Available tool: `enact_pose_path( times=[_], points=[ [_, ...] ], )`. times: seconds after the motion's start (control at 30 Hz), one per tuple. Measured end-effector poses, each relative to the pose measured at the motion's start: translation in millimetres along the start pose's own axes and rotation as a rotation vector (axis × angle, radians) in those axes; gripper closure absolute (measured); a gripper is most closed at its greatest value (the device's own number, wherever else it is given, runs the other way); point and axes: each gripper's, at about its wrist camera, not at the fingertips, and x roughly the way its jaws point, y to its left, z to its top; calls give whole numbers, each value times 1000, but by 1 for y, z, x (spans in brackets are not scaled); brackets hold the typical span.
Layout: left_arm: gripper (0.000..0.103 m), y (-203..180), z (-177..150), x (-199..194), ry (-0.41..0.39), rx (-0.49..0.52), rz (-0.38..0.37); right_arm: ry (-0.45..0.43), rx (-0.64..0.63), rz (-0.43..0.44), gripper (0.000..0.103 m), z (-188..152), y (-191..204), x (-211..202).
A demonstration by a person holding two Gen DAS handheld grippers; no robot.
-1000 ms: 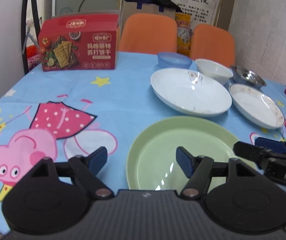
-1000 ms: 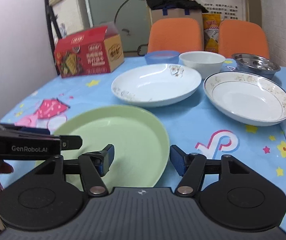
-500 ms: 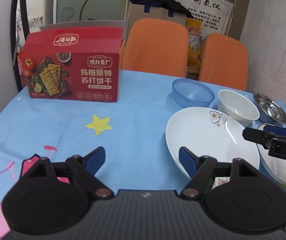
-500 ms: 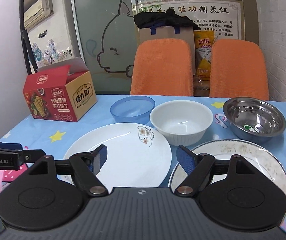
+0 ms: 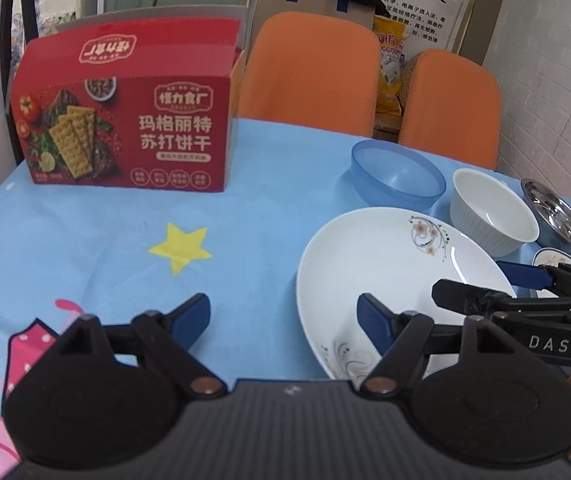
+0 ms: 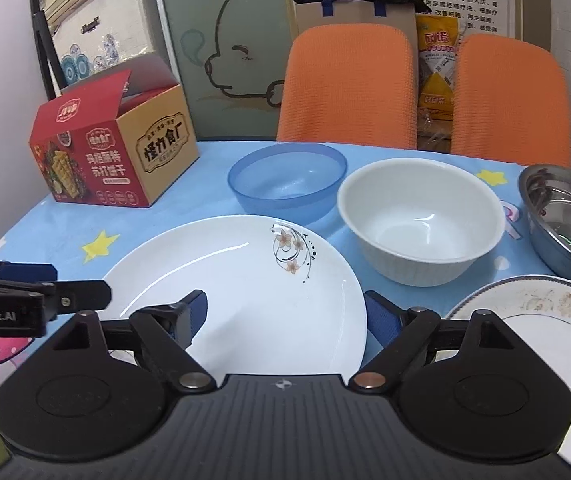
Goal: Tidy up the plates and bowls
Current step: 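Move both tools to the rim of the white floral plate, then close both tools on the white floral plate rim and lift it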
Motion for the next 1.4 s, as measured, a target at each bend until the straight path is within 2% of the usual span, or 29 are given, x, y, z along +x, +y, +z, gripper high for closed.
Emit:
enact_pose_path(
  times=[0.1, 0.3, 0.7, 0.8, 0.83, 0.9, 1.13, 1.4],
  points=[
    [29, -3, 0, 6, 10, 2, -9, -13, -18, -10, 0, -4, 1, -4],
    [29, -16, 2, 30, 65, 44, 4, 30, -38, -4, 0, -15, 5, -2],
    [29, -18, 2, 37, 43, 56, 1, -2, -125, 3, 0, -29, 15, 1],
    [32, -22, 0, 36, 31, 71, 4, -11, -123, 4, 0, -29, 16, 2],
    [42, -24, 0, 35, 24, 80, -3, -18, -125, 2, 0, -30, 15, 2],
    [50, -30, 0, 34, 20, 88, -13, -29, -119, -7, 0, -30, 15, 1],
    [55, -34, 5, 33, 30, 59, 10, -44, -57, -29, 0, -26, 7, -3],
    [56, -40, 15, -1, -54, 72, -1, -120, -32, -33, 0, -17, 11, -25]
  ],
)
